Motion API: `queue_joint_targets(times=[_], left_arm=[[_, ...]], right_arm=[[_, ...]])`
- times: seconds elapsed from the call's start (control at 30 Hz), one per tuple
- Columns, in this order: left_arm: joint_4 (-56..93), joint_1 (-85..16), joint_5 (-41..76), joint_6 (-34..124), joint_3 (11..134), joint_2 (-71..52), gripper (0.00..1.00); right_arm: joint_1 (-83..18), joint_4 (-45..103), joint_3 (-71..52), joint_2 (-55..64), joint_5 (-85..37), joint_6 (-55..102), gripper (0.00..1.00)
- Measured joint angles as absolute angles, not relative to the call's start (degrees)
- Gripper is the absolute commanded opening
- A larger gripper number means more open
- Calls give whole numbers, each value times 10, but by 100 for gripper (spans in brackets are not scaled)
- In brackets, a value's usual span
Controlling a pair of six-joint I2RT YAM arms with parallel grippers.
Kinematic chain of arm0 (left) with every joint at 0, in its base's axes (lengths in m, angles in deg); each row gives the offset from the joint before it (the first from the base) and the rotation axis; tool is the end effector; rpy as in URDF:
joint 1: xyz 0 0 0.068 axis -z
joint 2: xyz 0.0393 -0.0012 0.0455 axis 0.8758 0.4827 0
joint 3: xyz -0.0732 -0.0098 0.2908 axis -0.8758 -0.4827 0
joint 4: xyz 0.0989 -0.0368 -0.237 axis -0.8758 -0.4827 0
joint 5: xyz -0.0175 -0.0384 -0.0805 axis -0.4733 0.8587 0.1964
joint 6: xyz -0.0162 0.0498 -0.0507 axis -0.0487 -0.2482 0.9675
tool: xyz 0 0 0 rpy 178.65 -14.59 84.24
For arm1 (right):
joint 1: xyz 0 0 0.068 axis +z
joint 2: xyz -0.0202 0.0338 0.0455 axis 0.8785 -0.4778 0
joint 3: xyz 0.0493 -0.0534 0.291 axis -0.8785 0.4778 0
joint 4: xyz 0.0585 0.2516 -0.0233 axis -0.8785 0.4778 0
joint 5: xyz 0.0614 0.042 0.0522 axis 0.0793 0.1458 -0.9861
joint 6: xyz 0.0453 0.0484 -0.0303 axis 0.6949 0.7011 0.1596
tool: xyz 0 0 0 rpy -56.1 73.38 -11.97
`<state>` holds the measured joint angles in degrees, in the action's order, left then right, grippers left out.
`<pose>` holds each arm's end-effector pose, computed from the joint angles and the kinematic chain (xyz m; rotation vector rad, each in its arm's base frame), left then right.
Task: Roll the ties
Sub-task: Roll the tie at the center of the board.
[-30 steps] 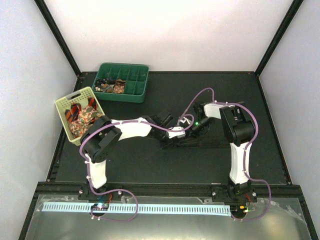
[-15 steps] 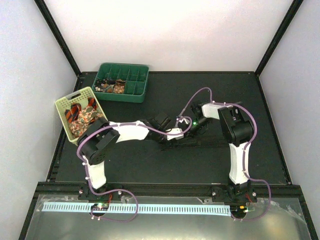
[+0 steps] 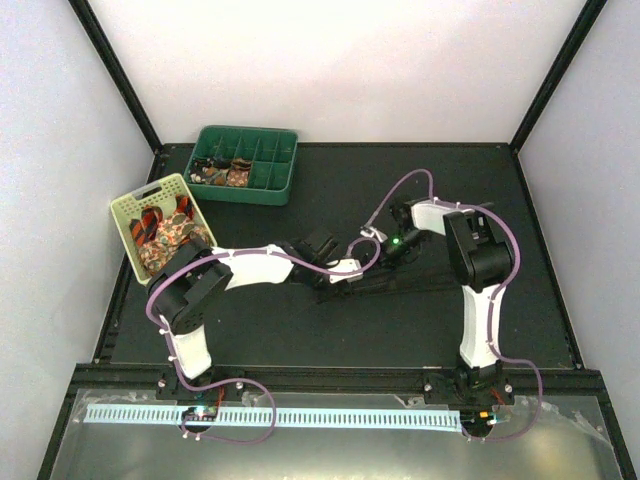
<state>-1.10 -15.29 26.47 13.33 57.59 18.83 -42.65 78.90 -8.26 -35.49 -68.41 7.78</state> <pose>0.2364 -0.2692 0.1444 1.5629 2.2148 -0.5367 0.3328 0.1641 0.1192 0.5622 -2.6048 -1.2928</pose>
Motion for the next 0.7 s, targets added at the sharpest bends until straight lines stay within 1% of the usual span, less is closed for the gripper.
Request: queue_joint_targets(times=[0.13, 0.27, 0.53, 0.7], left_arm=[[-19, -150, 261, 133, 582, 188, 25], [-23, -147, 258, 133, 583, 189, 25], [-27, -144, 253, 132, 585, 189, 25], [-27, -144, 253, 133, 585, 189, 26]], right_arm=[[-453, 829, -82, -341, -672, 66, 40], [-447, 852, -72, -316, -690, 65, 38], [-393, 853, -62, -323, -713, 75, 30], [-388, 847, -70, -350, -709, 82, 23]])
